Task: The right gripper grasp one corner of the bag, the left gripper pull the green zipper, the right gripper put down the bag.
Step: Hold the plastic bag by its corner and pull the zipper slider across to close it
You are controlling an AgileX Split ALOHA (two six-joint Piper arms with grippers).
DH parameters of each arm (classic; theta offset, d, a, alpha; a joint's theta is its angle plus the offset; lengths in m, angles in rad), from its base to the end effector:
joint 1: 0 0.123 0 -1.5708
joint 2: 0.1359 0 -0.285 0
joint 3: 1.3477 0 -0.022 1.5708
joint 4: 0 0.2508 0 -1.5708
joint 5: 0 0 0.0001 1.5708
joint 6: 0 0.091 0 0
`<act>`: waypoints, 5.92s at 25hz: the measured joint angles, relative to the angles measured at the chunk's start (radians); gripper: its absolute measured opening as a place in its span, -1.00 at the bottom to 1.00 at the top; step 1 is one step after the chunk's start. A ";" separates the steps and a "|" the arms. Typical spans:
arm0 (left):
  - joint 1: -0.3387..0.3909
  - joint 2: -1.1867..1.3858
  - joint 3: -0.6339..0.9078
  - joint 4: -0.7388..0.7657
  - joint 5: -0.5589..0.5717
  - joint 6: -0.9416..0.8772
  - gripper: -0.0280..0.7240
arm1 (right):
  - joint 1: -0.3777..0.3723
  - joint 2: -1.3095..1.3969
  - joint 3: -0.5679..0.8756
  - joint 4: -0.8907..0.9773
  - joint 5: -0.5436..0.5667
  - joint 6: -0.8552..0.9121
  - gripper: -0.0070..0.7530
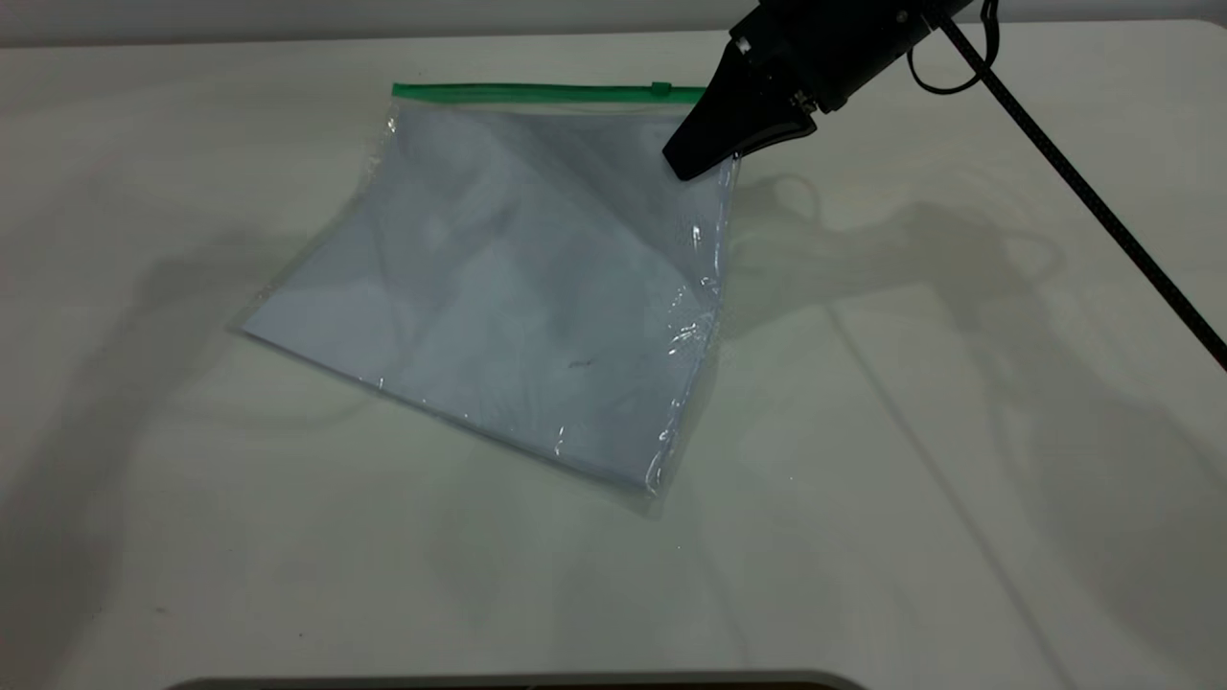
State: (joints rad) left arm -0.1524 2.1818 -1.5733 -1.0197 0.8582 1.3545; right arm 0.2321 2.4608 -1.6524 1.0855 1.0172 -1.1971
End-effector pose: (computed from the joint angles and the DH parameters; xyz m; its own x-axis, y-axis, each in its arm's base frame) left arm 0.4414 -0.1272 0.1654 -0.5255 0.4772 -0.7044 0.8077 0.5400 -0.2367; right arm 0.4306 0.1722 0.0630 -0.7528 -0.4497 -0.4806 -0.6568 0.4646 0.5939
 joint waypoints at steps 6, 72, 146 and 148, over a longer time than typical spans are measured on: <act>-0.063 0.199 -0.237 0.008 0.140 0.000 0.58 | -0.001 0.000 -0.001 -0.001 0.025 0.000 -0.89; -0.174 0.328 -0.338 0.035 0.023 0.023 -0.76 | -0.070 -0.012 -0.006 0.008 0.093 -0.046 -0.89; 0.140 0.324 -0.338 0.382 -0.062 -0.145 -0.54 | -0.084 -0.022 -0.006 0.035 0.099 -0.073 -0.89; 0.145 0.307 -0.338 0.342 -0.065 -0.154 -0.36 | -0.084 -0.023 -0.006 0.018 0.087 -0.073 -0.88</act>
State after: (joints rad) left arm -0.0079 2.4884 -1.9108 -0.6782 0.7931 1.2007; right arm 0.1482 2.4382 -1.6586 1.1038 1.1043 -1.2705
